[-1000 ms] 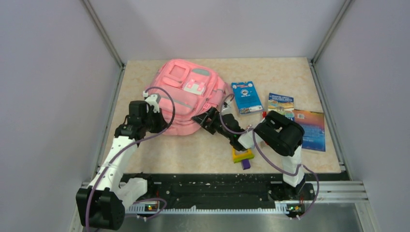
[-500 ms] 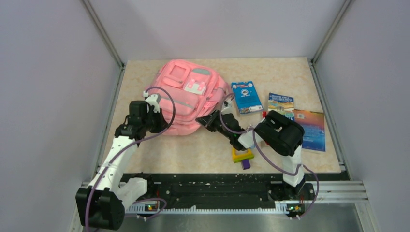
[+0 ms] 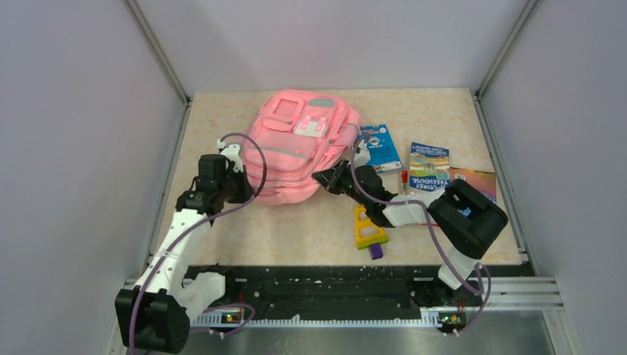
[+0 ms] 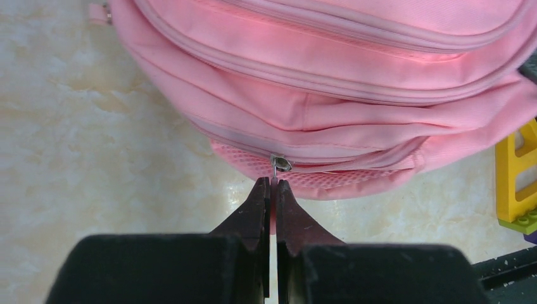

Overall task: Pack the student bag
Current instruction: Unzip the student bag at the center of the board.

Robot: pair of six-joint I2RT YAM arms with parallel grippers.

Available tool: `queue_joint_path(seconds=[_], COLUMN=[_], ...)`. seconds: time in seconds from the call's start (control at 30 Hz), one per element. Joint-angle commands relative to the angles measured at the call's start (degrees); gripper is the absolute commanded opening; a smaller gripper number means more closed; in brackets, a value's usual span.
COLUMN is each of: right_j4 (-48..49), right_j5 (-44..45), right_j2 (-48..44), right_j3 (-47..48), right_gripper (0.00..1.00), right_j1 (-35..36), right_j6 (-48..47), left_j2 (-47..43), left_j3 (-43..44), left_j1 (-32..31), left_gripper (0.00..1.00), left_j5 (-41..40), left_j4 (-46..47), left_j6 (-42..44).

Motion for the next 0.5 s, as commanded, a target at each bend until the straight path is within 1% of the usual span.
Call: queue_joint_path(seconds=[0.0, 0.07, 0.17, 0.2, 0.33, 0.47], right_j4=[-1.62, -3.23, -7.79, -9.14, -15.14, -20.73], right_j5=[-0.96, -3.49, -9.7, -12.13, -20.81, -26.13], right_j2=[-7.77, -9.49, -11.22, -11.62, -13.18, -15.92], right_j3=[1.61, 1.74, 3.87, 4.58, 7.44, 9.44], right_gripper=[0.0, 0.0, 0.0, 0.0, 0.0, 0.0], right_j1=[-2.46, -3.44, -5.15, -5.67, -7.01, -7.13], right_j6=[-8.43, -9.34, -10.85, -11.2, -12.68, -15.02], left_j2=[-1.65, -1.75, -2.07, -2.22, -2.37, -2.49], left_j3=[1.3, 1.46, 1.43, 1.43, 1.3, 1.52], left_j1=[0.35, 0.35, 0.35, 0.35, 0.44, 0.61], left_gripper=[0.0, 0.0, 0.0, 0.0, 0.0, 0.0], left_j5=[-6.26, -8.33, -11.02, -13.04, -14.92, -16.44], left_j4=[2.83, 2.36, 1.95, 1.86, 1.99, 1.78], left_j6=[0.36, 0.38, 0.3, 0.21, -0.86, -1.66])
